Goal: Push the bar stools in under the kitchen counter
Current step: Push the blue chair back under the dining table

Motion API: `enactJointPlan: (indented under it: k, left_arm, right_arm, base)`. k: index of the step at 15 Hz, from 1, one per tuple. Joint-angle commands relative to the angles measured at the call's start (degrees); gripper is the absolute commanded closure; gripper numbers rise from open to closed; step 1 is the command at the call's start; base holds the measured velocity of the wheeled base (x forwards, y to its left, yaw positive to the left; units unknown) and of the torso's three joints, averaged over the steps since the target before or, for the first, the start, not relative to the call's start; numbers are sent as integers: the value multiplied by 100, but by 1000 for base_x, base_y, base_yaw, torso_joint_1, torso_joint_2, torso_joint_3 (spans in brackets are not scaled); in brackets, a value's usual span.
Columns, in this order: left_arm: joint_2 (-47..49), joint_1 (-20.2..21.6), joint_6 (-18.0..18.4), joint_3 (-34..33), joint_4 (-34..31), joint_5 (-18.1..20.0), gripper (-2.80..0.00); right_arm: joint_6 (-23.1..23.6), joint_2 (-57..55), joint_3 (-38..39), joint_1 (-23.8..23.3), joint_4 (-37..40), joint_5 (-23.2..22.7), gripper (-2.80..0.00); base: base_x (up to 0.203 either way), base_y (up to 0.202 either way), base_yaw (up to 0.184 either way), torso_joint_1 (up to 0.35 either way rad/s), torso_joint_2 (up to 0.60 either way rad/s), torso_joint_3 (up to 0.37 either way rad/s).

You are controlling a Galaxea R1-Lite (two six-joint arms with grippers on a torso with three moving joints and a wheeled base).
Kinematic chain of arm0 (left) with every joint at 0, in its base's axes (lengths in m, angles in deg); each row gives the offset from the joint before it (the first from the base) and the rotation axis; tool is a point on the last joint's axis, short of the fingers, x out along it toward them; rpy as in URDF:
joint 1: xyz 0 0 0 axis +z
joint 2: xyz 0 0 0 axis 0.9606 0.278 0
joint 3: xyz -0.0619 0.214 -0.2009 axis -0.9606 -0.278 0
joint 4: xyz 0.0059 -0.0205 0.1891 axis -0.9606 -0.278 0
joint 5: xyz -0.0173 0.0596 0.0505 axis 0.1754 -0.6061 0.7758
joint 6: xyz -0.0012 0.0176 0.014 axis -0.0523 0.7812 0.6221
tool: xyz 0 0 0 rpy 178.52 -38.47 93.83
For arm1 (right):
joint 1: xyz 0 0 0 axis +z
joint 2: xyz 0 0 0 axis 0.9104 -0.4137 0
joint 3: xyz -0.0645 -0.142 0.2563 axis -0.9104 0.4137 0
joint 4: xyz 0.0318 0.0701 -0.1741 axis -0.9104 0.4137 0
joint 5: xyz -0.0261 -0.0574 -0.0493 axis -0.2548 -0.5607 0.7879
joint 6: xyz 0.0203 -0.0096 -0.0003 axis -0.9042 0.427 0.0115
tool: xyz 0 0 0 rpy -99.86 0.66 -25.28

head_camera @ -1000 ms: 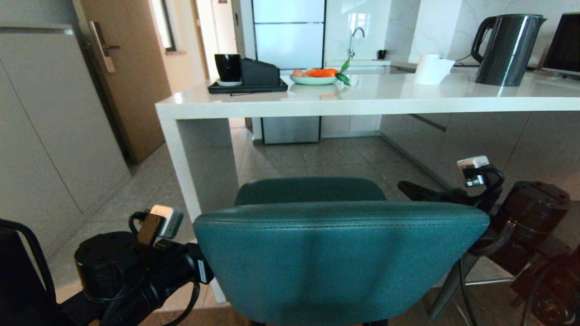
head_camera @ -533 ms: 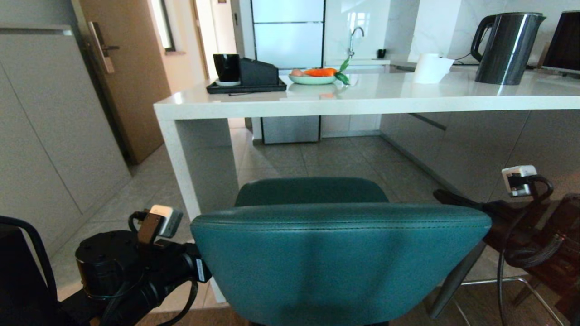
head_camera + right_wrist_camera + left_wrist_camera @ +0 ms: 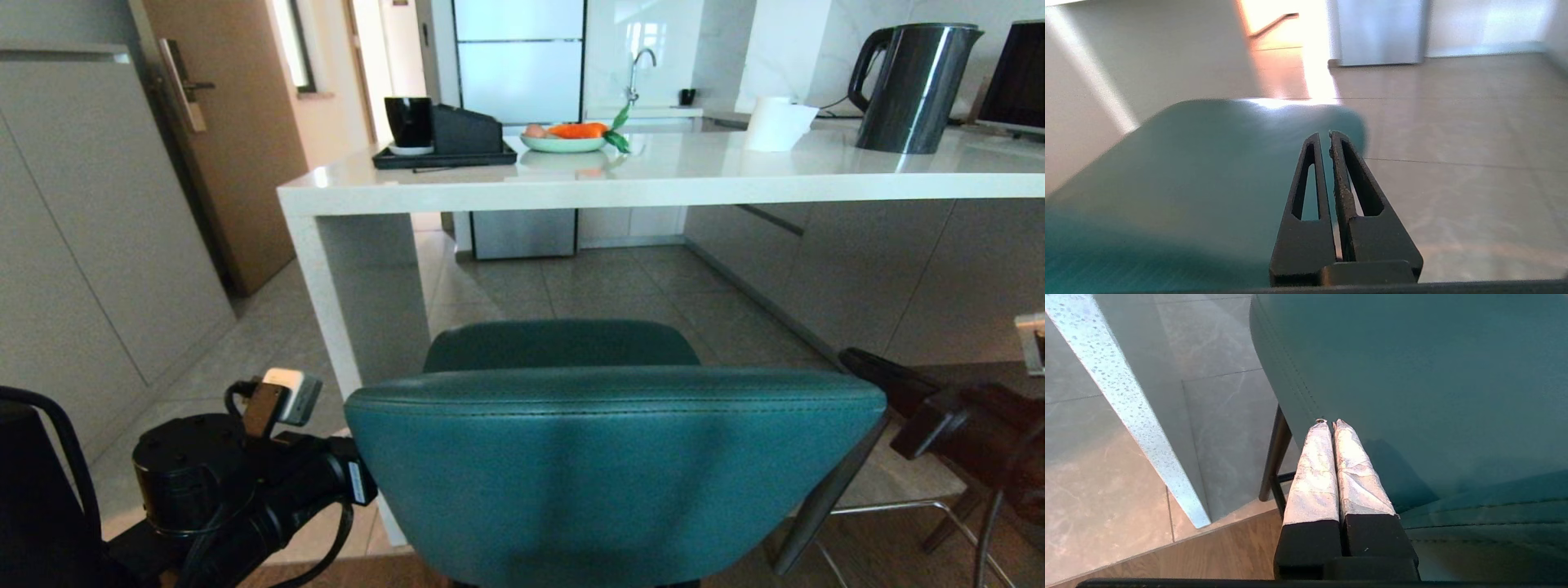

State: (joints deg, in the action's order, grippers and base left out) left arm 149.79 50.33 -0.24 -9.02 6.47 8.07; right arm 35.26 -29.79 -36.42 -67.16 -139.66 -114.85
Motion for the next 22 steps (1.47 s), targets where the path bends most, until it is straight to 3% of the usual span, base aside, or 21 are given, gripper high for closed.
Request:
enactJointPlan:
  k: [1, 6, 10, 22]
  left_arm:
    - [19, 15, -54, 1, 51, -5, 0]
    - [-16, 15, -57, 37, 51, -10, 0]
    - [-60, -3, -40, 46, 51, -5, 0]
    - [-123, -99, -22, 29, 51, -5, 0]
  right_arm:
    - [8, 668, 535, 39, -43, -184, 0]
    - [55, 1244, 551, 616, 747, -501, 0]
    - [62, 730, 126, 948, 1037, -512, 0]
    - [239, -824, -1141, 1351, 1046, -486, 0]
  base:
    - [0, 0, 0, 0, 0, 0]
    - [0, 0, 0, 0, 0, 0]
    - [0, 0, 0, 0, 0, 0]
    - [0, 0, 0, 0, 0, 0]
